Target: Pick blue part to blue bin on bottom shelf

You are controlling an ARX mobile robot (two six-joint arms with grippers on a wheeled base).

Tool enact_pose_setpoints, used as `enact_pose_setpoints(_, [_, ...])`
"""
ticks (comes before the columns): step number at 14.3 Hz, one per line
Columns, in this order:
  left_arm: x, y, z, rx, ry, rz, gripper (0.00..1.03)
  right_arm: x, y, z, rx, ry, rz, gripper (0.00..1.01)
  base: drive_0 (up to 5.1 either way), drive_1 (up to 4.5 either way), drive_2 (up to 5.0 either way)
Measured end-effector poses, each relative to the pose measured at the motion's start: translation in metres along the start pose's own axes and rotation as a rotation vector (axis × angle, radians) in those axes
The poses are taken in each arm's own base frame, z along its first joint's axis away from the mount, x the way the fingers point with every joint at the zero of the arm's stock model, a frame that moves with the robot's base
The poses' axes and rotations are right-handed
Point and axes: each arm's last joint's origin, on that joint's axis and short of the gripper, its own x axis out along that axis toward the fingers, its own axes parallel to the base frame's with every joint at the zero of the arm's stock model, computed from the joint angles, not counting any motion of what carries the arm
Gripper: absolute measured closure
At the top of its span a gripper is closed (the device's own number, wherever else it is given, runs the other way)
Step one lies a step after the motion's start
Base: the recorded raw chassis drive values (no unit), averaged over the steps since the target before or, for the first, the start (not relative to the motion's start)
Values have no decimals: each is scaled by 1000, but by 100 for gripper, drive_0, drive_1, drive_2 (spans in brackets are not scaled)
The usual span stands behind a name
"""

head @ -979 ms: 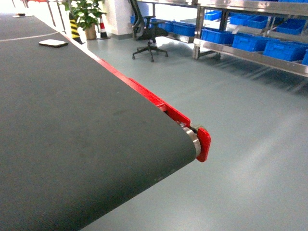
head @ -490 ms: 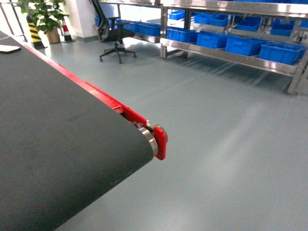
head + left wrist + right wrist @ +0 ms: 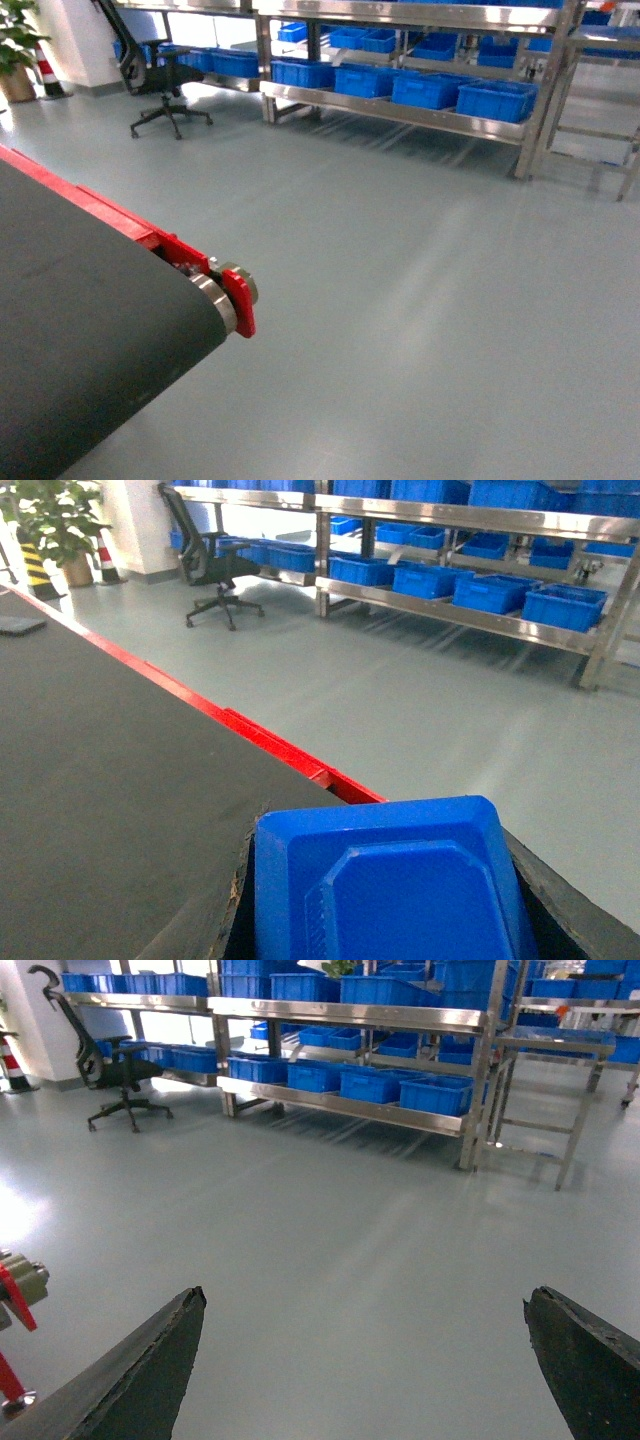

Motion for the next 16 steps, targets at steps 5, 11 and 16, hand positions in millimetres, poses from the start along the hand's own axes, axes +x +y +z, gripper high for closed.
enact_pose_setpoints(5, [0,0,0,0,0,0,59,0,0,0,0,0,0,3,-157,-157,-157])
enact_pose_setpoints(11, [0,0,0,0,0,0,59,0,0,0,0,0,0,3,-161,-161,-161])
enact_pose_setpoints(16, [0,0,0,0,1,0,59,0,0,0,0,0,0,3,-159,-159,-159])
